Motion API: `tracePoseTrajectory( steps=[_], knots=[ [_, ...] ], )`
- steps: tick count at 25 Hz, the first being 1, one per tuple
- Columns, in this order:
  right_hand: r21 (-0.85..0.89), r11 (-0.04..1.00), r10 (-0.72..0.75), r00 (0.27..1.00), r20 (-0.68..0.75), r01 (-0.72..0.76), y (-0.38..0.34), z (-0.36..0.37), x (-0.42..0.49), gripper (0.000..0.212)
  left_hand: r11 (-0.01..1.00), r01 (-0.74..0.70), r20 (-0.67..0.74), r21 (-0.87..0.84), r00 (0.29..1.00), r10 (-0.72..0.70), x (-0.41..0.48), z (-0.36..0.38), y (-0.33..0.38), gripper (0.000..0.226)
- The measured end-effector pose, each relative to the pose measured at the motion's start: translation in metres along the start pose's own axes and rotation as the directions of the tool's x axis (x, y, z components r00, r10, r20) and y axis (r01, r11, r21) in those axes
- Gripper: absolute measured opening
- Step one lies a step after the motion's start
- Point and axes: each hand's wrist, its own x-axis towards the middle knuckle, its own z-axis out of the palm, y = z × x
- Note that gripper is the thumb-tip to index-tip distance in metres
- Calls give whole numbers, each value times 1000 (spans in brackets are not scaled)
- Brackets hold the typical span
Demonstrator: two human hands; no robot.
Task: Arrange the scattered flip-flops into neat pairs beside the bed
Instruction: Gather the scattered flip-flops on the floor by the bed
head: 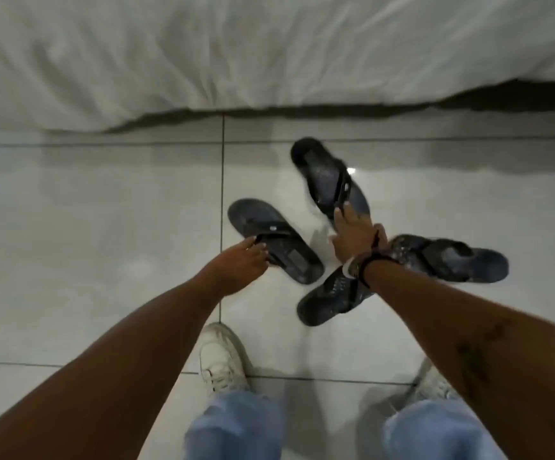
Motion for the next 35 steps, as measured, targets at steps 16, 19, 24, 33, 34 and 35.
tracePoseTrajectory(
  steps=[16, 19, 24, 33, 34, 35],
  knots=[
    [308, 928, 211, 977, 32, -210, -22, 17, 111, 32, 487, 815, 367, -314, 577, -730, 10, 72, -52, 19],
    [316, 934, 149, 985, 88, -170, -55, 24, 95, 29, 114, 849, 447, -516, 381, -809, 38, 69, -52, 29],
    [344, 935, 66, 994, 87, -93, -106, 55, 92, 30, 141, 847, 390, -512, 376, -840, 68, 73, -57, 25],
    [256, 965, 39, 997, 65, -54, -121, 68, 94, 32, 201, 832, 363, -518, 426, -829, 58, 88, -60, 17],
    [253, 967, 14, 1000, 23, -20, -123, 67, 94, 31, 170, 825, 376, -540, 417, -827, 57, 86, -61, 18],
    [257, 966, -16, 1000, -26, 22, -124, 65, 92, 30, 161, 819, 378, -551, 417, -827, 56, 83, -61, 18]
  ],
)
